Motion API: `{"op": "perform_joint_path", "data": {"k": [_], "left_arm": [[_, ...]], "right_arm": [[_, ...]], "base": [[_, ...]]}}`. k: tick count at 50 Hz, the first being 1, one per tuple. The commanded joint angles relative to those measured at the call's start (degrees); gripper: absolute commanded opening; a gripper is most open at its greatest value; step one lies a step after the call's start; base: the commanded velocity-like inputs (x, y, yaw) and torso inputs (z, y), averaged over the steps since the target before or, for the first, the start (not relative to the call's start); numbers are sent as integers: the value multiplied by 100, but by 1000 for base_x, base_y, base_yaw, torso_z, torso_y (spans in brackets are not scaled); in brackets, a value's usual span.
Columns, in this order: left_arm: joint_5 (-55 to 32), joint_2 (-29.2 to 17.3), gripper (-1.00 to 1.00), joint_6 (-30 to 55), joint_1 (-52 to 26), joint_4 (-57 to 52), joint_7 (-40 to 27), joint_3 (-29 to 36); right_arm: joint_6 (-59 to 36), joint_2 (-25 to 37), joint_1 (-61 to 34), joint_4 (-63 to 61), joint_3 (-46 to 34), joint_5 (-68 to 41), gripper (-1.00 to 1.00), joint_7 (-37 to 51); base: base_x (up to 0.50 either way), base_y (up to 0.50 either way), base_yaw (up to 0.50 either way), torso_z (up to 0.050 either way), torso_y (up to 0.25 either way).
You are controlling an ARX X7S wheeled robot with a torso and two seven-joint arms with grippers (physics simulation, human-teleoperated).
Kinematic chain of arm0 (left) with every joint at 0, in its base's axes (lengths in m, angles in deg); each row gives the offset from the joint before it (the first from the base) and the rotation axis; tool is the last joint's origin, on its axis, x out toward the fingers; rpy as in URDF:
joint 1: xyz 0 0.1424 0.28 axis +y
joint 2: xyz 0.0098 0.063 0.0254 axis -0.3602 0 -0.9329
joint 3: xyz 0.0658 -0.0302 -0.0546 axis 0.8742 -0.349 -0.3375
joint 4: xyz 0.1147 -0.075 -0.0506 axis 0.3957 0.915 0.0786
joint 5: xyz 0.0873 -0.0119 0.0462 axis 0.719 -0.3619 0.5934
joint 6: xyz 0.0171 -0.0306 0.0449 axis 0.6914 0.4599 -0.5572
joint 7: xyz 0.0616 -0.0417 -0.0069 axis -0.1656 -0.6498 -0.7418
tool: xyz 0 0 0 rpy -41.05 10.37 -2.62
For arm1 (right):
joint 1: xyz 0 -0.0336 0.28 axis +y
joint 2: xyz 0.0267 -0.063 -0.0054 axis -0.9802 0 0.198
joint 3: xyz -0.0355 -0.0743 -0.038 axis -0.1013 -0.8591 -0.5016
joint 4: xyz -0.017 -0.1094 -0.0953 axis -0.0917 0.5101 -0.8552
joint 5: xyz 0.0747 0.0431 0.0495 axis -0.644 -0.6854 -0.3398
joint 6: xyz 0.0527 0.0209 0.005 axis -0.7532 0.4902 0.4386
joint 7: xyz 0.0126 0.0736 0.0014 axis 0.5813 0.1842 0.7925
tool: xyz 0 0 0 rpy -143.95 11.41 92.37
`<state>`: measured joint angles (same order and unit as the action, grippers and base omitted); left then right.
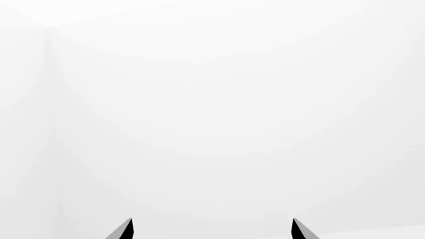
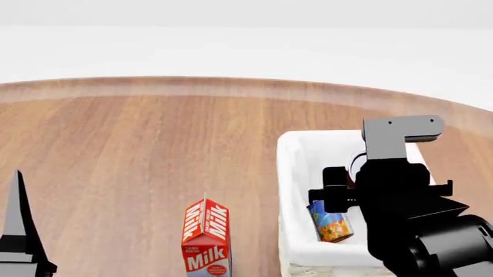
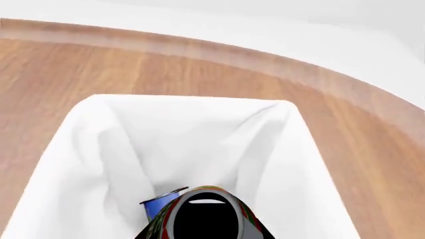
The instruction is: Pick up the alphabet soup and the tomato sauce, and put them in the basket.
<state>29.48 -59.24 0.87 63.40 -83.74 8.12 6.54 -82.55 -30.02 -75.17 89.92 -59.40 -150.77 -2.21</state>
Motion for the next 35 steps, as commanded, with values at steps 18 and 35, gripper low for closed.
{"op": "perform_joint_path", "data": {"k": [18,35], "left_arm": [[-11,-28,100,-56,33,22,-15,-6],[0,-12,100,-56,13,45,-19,36]], "right_arm": [[115,-273,20,614,39,243,-100,-261],[59,-259,13,583,49,230,100,-214]], "base": [[0,0,0,0,0],[0,0,0,0,0]]}}
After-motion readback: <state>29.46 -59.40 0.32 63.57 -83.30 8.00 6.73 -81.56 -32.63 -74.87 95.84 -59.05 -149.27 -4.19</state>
